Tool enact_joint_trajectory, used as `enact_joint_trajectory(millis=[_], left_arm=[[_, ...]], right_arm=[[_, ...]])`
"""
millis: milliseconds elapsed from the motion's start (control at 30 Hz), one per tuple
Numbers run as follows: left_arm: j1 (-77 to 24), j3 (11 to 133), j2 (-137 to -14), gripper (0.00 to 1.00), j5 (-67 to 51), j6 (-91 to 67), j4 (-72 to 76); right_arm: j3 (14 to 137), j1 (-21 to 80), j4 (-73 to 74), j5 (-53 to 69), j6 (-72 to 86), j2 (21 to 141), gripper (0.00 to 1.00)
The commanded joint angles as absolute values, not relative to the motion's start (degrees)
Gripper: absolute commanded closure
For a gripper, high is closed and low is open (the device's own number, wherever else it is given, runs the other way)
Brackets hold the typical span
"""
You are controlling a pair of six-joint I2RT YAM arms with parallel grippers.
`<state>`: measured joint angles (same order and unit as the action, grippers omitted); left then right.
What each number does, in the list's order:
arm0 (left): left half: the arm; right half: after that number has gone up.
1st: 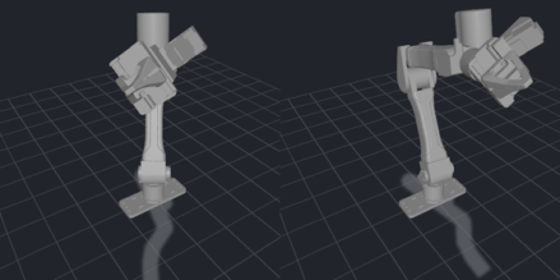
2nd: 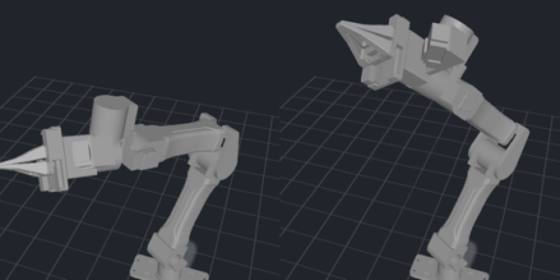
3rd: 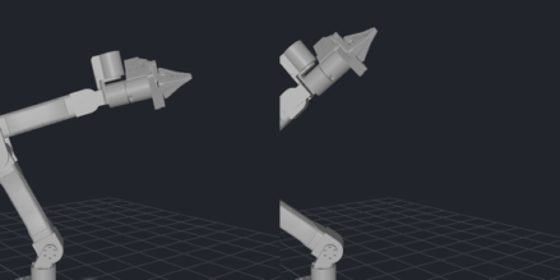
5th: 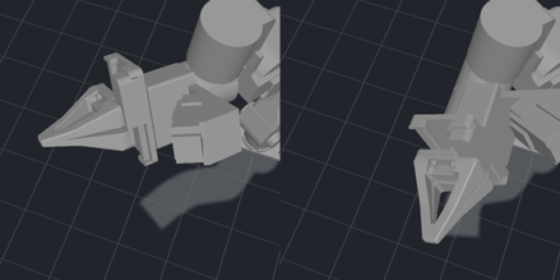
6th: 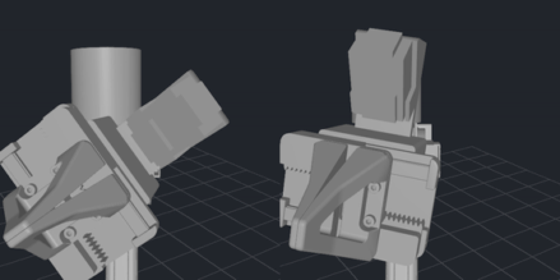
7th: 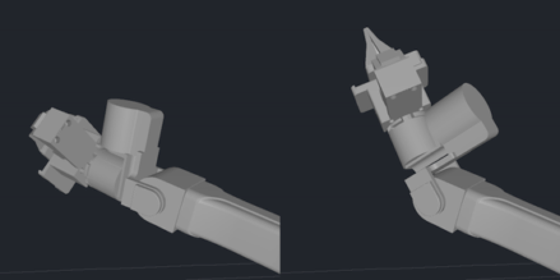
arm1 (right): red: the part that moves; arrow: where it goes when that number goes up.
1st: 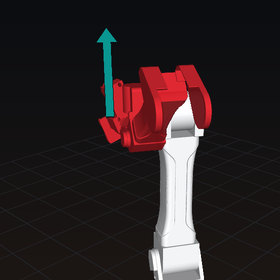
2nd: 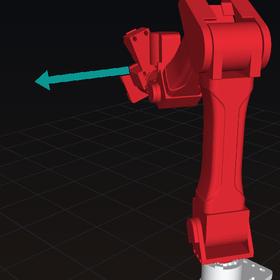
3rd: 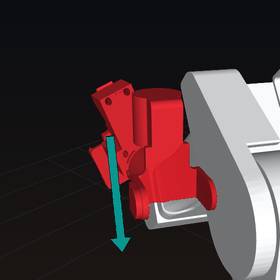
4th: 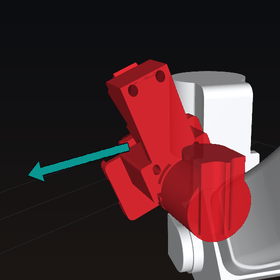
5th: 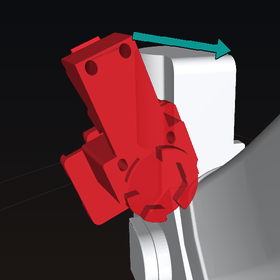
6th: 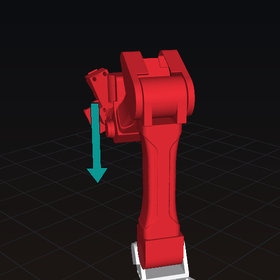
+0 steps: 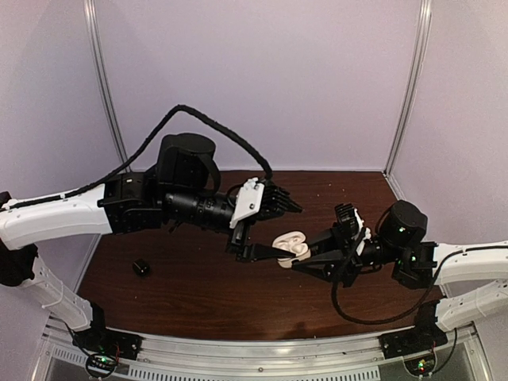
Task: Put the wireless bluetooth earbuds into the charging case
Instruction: Adjust the left earbud in the left side groove of the charging case.
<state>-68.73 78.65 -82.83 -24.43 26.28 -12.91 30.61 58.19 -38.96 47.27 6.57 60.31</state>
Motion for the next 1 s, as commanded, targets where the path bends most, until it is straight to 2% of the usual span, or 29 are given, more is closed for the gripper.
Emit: enact_joint_trajectory(millis=[0, 333, 767, 967], left_arm=[[-68.12, 78.98, -83.89, 0.21, -23.97, 26.83, -11.79], [-68.80, 77.96, -81.55, 0.16, -29.52, 28.99, -11.65], [-68.68, 70.68, -74.35, 0.11, -18.03, 21.27, -1.84], [-68.63, 68.62, -74.90, 0.11, -17.19, 18.49, -1.29]], right_arm=[[30.98, 59.42, -44.27, 46.26, 7.07, 58.20, 1.00], [28.60, 59.11, -48.41, 39.81, 8.77, 57.42, 1.00], [27.22, 58.50, -47.64, 35.85, 8.04, 54.77, 1.00], [26.98, 57.51, -49.04, 31.45, 11.57, 54.71, 1.00]])
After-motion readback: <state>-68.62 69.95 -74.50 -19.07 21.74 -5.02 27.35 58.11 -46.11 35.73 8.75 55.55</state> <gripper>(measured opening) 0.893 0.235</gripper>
